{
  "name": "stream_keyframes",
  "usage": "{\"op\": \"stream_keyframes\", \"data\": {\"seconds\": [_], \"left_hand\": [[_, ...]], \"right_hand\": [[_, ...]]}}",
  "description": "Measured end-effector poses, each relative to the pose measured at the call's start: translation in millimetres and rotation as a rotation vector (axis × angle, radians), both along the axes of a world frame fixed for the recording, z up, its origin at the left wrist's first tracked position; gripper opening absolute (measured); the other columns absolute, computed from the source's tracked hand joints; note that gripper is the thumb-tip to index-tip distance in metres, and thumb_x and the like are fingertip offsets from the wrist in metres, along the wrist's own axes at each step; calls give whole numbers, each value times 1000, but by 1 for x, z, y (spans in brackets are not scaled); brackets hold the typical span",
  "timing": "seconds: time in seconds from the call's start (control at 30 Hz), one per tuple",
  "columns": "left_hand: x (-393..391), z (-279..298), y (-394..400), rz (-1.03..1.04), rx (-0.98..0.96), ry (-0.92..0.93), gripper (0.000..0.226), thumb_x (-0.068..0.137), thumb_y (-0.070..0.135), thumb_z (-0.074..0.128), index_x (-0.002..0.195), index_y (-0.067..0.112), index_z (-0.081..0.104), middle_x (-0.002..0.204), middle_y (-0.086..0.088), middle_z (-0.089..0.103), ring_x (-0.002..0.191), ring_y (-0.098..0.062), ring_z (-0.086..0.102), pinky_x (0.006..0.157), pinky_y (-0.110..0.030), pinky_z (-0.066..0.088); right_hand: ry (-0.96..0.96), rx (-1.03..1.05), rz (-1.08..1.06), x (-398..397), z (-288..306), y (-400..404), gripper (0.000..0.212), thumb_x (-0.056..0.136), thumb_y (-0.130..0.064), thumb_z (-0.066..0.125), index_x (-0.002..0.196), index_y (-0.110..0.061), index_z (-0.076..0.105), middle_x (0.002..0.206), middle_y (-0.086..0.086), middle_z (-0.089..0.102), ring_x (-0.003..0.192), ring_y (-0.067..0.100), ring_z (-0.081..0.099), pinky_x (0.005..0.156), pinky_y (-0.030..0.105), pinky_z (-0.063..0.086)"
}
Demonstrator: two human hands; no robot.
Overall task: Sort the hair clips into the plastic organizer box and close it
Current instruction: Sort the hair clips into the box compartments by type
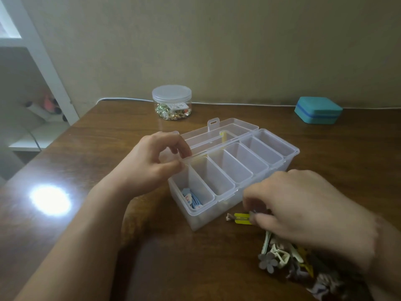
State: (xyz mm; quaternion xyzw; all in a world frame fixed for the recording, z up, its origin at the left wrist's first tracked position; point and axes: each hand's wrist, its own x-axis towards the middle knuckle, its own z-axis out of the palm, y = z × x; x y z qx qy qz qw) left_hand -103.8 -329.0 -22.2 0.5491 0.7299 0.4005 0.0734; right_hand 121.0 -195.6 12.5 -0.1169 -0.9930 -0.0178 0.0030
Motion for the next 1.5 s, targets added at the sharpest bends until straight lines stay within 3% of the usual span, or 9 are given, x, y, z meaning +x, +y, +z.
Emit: {"op": "stream_keyframes", "data": {"seconds": [0.13, 0.23, 0.4, 0.5, 0.7, 0.93, 1.1, 1.23, 1.5], "left_hand": [[0, 0, 0, -2, 2, 7, 21, 69, 24, 60, 87, 27, 69, 88, 13, 64, 95, -13, 57, 86, -45, 47], [0, -1, 0, 3, -2, -1, 20, 71, 29, 58, 87, 27, 70, 89, 11, 63, 96, -14, 57, 87, -45, 46], [0, 0, -1, -27, 4, -41, 31, 77, 44, 43, 86, 28, 69, 92, 4, 66, 94, -17, 59, 80, -43, 45], [0, 0, -1, -19, 4, -48, 31, 76, 45, 43, 85, 30, 68, 92, 4, 67, 93, -16, 59, 78, -41, 44], [-1, -2, 0, 7, 1, -9, 25, 76, 43, 47, 86, 33, 68, 95, 7, 67, 100, -15, 58, 87, -48, 45], [0, -2, 0, 6, 16, -1, 25, 75, 41, 48, 85, 31, 69, 94, 7, 68, 100, -15, 58, 87, -48, 46], [-1, -2, -1, 5, 23, 3, 26, 75, 41, 48, 85, 30, 69, 94, 6, 68, 100, -14, 58, 88, -46, 45], [-1, -2, 1, -13, 44, 12, 28, 76, 44, 47, 85, 29, 69, 91, 5, 67, 97, -16, 58, 85, -43, 43], [-1, -2, 0, -16, 76, 1, 37, 76, 42, 40, 84, 27, 72, 88, 9, 67, 97, -13, 56, 82, -39, 41]], "right_hand": [[44, -395, 93, 7, 23, 4, 13, 83, -49, 64, 94, -43, 65, 85, -25, 65, 76, -5, 59, 56, 12, 44], [340, -717, 135, 1, 22, -6, 6, 79, -35, 70, 85, -33, 72, 74, -25, 66, 53, 2, 58, 45, 8, 40], [432, -526, 175, -19, -6, -22, 28, 81, -49, 61, 105, -37, 66, 93, -27, 68, 56, 12, 63, 52, 11, 43], [441, -527, 118, -12, 5, -13, 21, 81, -42, 61, 97, -32, 70, 78, -36, 62, 49, 15, 59, 46, 12, 43], [-3, -33, -22, 1, 5, -9, 29, 87, -51, 52, 114, -42, 57, 99, -15, 66, 95, 8, 61, 80, 33, 52], [-132, 171, 76, -11, -22, -27, 32, 90, -20, 59, 118, -32, 50, 109, -4, 57, 99, 28, 59, 63, 34, 34], [79, -118, 178, -1, -3, -27, 28, 89, -34, 53, 116, -39, 48, 103, -14, 66, 94, 9, 62, 77, 31, 51], [376, -681, 106, -12, 14, -28, 7, 80, -26, 72, 84, -31, 69, 74, -28, 65, 54, 6, 57, 48, 9, 42], [563, -691, 30, -22, 9, -24, 11, 86, -19, 69, 93, -25, 74, 82, -14, 72, 57, -14, 57, 48, 3, 40]]}}
